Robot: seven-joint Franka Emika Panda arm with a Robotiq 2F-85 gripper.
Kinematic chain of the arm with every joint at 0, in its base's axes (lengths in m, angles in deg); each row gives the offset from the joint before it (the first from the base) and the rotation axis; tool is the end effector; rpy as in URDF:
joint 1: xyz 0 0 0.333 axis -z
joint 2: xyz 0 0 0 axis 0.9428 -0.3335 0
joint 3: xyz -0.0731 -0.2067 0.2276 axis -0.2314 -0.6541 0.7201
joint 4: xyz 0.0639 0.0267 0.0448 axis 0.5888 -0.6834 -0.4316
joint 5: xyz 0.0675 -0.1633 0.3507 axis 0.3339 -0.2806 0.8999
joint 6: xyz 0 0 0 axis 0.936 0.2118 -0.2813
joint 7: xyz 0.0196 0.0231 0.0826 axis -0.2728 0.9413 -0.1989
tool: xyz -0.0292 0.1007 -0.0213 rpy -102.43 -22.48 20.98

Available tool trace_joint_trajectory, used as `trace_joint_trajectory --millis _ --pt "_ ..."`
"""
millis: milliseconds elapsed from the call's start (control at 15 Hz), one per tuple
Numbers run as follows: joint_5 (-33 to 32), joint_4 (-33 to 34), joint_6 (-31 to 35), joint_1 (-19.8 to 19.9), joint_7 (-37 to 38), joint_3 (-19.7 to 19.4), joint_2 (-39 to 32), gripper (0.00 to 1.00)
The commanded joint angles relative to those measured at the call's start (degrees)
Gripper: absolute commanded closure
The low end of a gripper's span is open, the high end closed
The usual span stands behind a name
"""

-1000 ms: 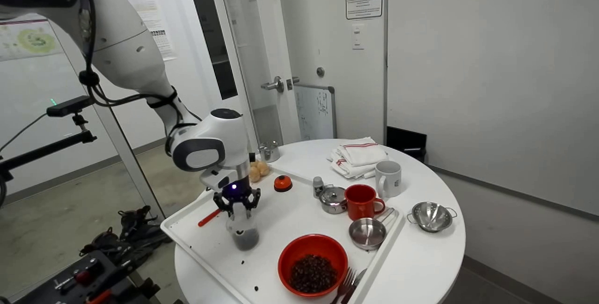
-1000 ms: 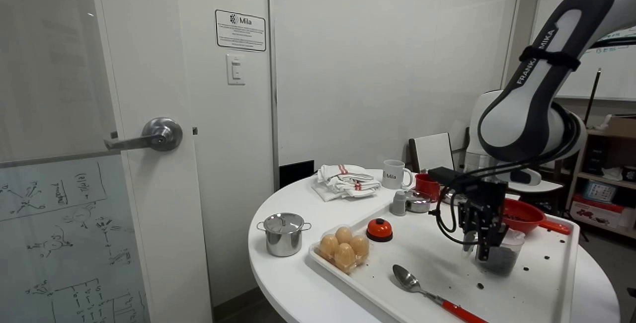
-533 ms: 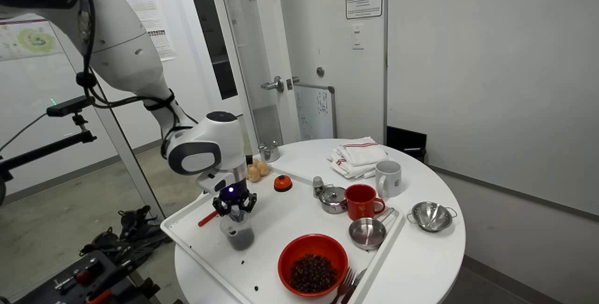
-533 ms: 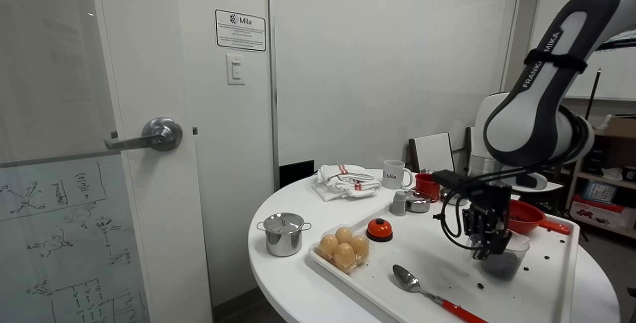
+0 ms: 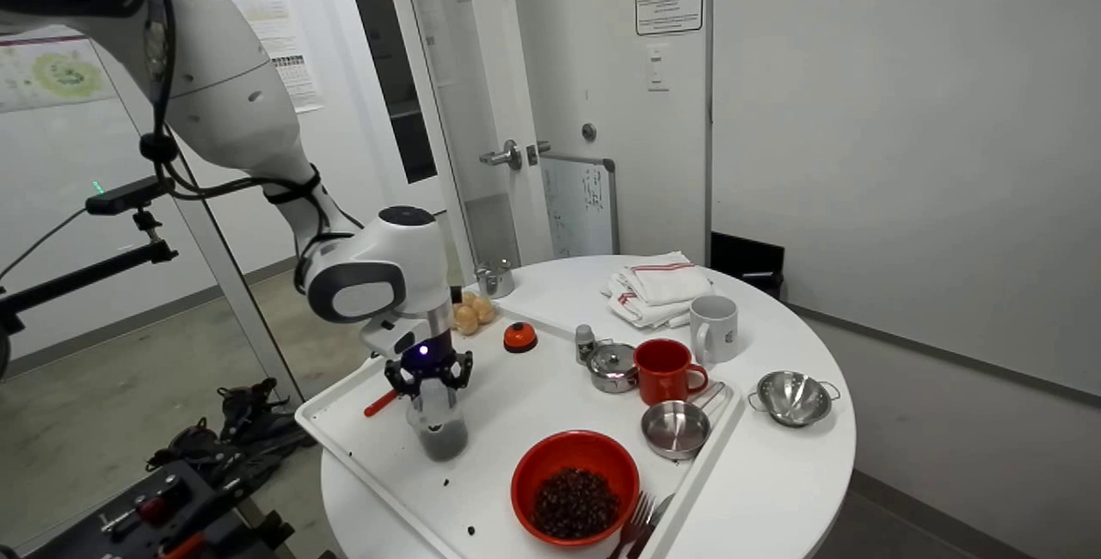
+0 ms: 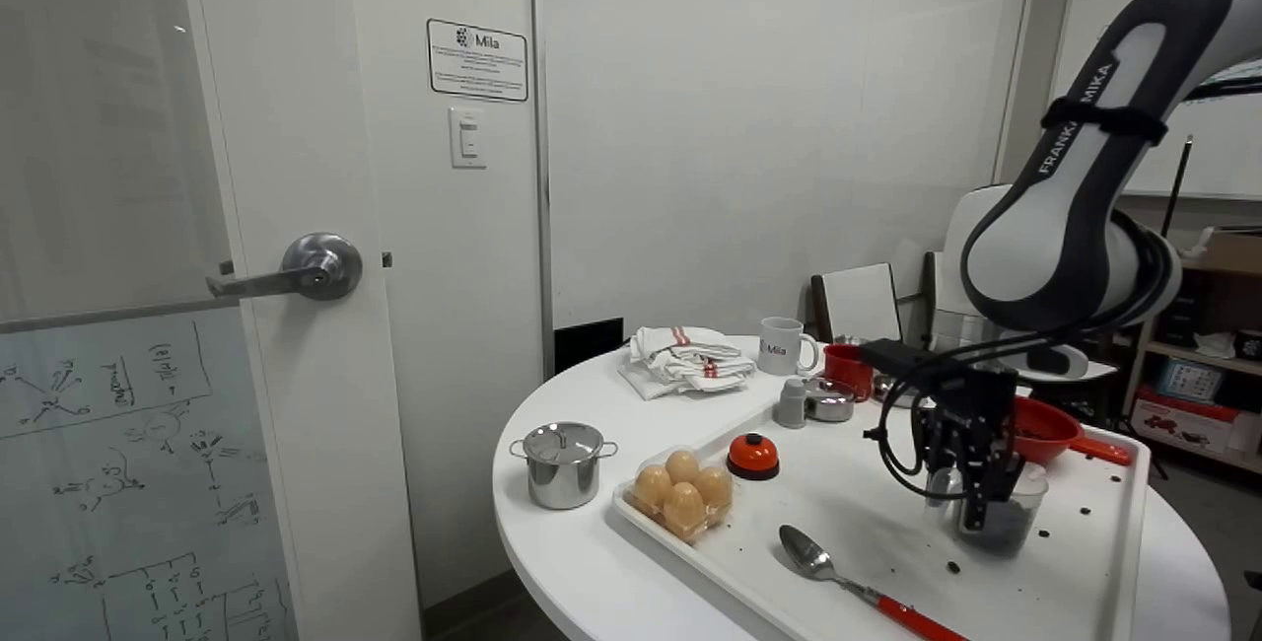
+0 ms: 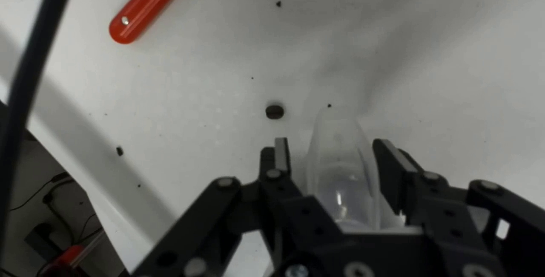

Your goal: Get the colourless jug and pour some of its contents into the brown bowl

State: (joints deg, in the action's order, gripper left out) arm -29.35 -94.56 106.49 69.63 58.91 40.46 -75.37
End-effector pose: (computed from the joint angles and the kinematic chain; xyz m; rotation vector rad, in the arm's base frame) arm 0.4782 -0.0007 0.0909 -1.1952 2.8573 0.2268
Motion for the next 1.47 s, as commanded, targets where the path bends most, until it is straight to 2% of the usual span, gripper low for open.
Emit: trace_joint_trajectory --millis 0,133,467,533,600,733,1000,1267,1400 --pt "0.32 -1.92 1.46 -0.53 -0.90 0.09 1.76 0.14" --pt "-0.23 -2.46 1.86 -1.83 0.11 -0.59 2.31 0.00" --pt "-1.34 -4.13 3.68 -5.57 1.99 -2.18 3.88 0.02" --pt "-1.44 -4.64 4.08 -6.29 2.26 -2.44 4.31 0.26" --pt "-1.44 -5.18 4.72 -6.98 2.58 -2.70 4.64 0.26" --pt "-1.47 -6.40 6.23 -8.31 3.29 -3.14 5.39 0.37" --pt "-1.34 -8.77 9.55 -9.91 4.25 -3.30 6.45 0.68" --pt "-1.40 -10.06 10.58 -9.63 3.45 -3.05 7.30 0.97" --pt "-2.19 -10.12 9.94 -9.45 2.71 -3.42 7.76 0.93"
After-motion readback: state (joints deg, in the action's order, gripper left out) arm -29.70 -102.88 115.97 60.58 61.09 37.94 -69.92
